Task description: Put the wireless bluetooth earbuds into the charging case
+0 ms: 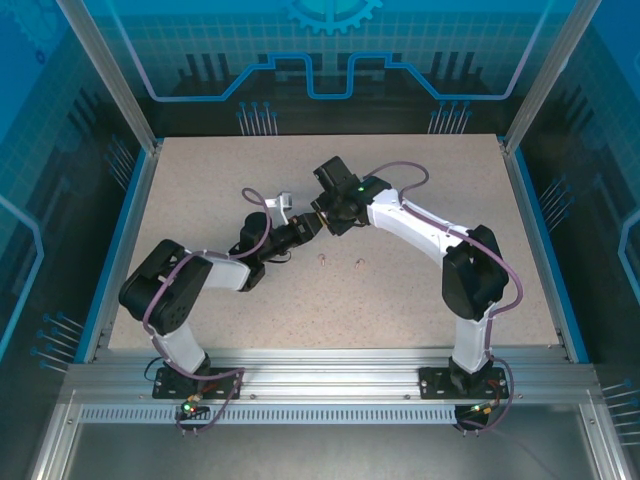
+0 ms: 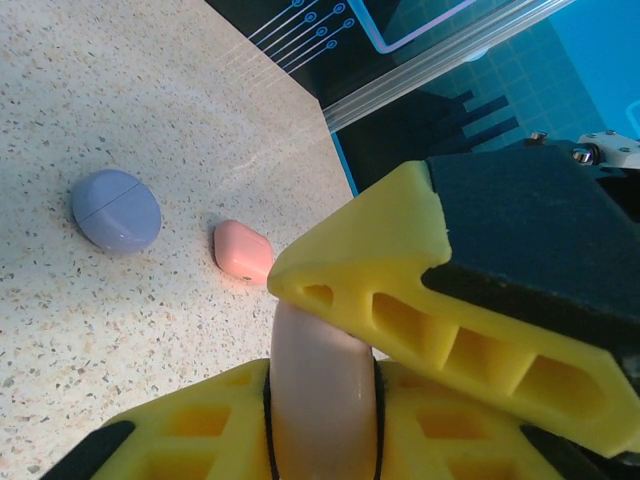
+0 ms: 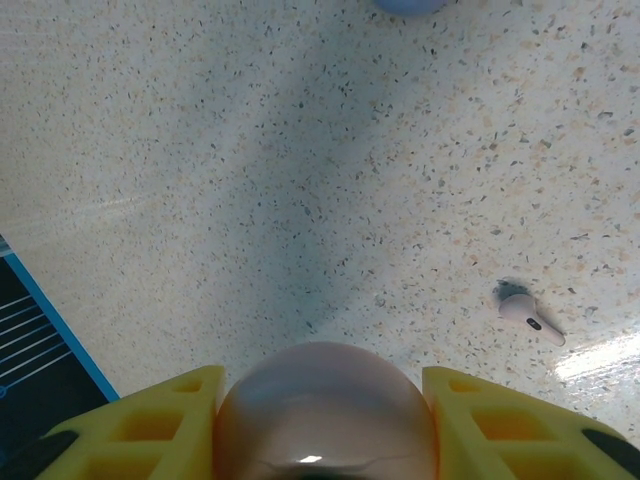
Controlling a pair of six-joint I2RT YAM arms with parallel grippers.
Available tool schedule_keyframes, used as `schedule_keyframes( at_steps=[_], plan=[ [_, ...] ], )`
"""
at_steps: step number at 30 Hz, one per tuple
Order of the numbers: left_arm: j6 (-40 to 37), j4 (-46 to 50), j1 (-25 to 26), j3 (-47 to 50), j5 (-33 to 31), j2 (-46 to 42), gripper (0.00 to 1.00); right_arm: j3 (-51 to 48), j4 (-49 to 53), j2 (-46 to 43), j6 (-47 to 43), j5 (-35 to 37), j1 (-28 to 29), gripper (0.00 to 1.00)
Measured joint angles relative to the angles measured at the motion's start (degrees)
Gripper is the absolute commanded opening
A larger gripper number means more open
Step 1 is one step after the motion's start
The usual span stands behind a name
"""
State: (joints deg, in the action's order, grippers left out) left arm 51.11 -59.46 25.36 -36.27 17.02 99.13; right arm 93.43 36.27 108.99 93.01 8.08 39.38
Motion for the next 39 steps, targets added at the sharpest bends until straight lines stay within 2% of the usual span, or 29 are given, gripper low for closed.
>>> schedule_keyframes(
  at_steps=[7,11,15,19,23,25,34,39],
  plan=[
    [0.6,-0.9,0.2,0.0,-0.7,0.4,0.1,0.0,-0.4,0.0,0.0,0.5,0.0,0.4],
    [1.1,-1.2,0.4,0.0,-1.2,0.5,0.23,0.0,-0.3,0.0,0.0,0.6,0.0,0.4],
    [1.5,-1.9,0.8,0.0,-2.3,0.8,0.24,0.0,-0.3,0.0,0.0,0.9,0.0,0.4],
    [1.9,-2.6,1.1,0.0,-3.4,1.1,0.14,0.0,-0.4,0.0,0.0,1.2,0.0,0.4],
    [2.9,-3.5,1.5,0.0,-4.9,1.5,0.0,0.0,-0.8,0.0,0.0,1.6,0.0,0.4],
    [3.0,-4.1,1.7,0.0,-5.4,1.7,0.0,0.0,-0.9,0.0,0.0,1.9,0.0,0.41],
    [3.7,-4.9,2.0,0.0,-6.0,2.2,0.0,-0.1,-1.2,0.0,0.2,0.7,-0.8,0.59],
    [4.1,-3.8,1.9,0.0,-7.0,3.0,0.0,-0.1,-1.2,-1.1,0.2,-0.3,-1.4,0.74]
  ],
)
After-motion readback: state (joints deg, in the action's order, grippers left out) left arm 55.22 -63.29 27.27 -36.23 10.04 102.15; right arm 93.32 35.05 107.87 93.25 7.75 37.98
